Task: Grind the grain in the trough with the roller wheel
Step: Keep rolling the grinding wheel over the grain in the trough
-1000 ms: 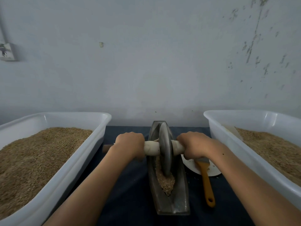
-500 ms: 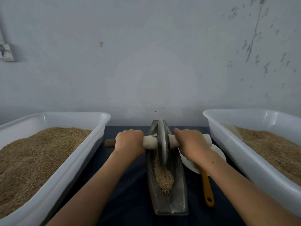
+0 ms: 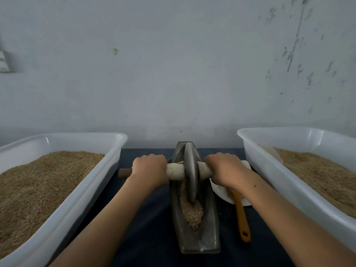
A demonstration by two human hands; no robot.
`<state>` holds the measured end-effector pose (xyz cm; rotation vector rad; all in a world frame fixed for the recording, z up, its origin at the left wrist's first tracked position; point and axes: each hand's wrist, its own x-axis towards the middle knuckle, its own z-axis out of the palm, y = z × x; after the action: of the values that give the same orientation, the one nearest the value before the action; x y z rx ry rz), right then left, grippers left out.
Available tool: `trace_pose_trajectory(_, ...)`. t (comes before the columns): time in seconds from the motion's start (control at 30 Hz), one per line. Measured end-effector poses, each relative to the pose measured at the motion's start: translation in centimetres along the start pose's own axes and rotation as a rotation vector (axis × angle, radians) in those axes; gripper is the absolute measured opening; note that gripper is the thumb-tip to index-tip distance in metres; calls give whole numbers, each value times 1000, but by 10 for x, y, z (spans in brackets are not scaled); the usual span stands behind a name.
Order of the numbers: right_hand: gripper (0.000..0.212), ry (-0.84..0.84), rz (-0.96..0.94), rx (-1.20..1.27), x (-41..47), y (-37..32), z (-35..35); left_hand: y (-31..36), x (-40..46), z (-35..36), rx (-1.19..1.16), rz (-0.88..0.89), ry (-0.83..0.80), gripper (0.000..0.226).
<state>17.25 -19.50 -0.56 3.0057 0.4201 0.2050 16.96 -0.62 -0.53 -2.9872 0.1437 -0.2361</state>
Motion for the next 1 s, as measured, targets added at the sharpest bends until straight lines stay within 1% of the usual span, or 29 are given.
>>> trace_pose_trajectory(0.1, 16, 198, 27, -31, 2, -4, 9, 1, 0, 4, -1, -9, 107, 24)
trace_pose_trajectory(0.17, 16, 229, 32, -36, 3, -5, 11, 1, 1, 6, 3, 3, 140, 23)
trace_pose_trajectory(0.23, 21, 181, 26, -32, 2, -4, 9, -1, 1, 6, 3, 22, 129, 23)
trace_pose_trajectory(0.3, 20, 89, 7, -19, -1, -3, 3, -2, 1, 5, 9, 36, 81, 26)
trace_pose_trajectory(0.37, 18, 4, -13, -11, -3, -1, -3, -2, 0, 1, 6, 55, 2, 30)
trace_pose_trajectory(0.47, 20, -143, -36, -7, -6, 1, -13, -6, -1, -5, -34, 89, -172, 41)
trace_pose_trajectory(0.53, 21, -199, -33, 7, -7, 1, -15, -7, 0, -6, -44, 90, -222, 45)
trace_pose_trajectory(0.6, 19, -177, -15, 2, -6, 1, -13, -5, 1, -5, -25, 83, -183, 43)
trace_pose_trajectory(0.77, 14, 78, 41, -29, -2, -7, -1, -3, 4, 5, 0, 50, 64, 29)
trace_pose_trajectory(0.83, 17, 151, 49, -39, -1, -9, 3, -3, 5, 10, -12, 45, 134, 25)
trace_pose_trajectory(0.9, 16, 157, 46, -41, -1, -8, 3, -2, 6, 11, -5, 52, 152, 24)
trace_pose_trajectory(0.93, 16, 132, 43, -42, -2, -7, 2, -3, 7, 10, 3, 58, 134, 25)
trace_pose_trajectory(1.0, 20, 49, 20, -56, -3, -5, -3, -5, 8, 7, 3, 66, 46, 29)
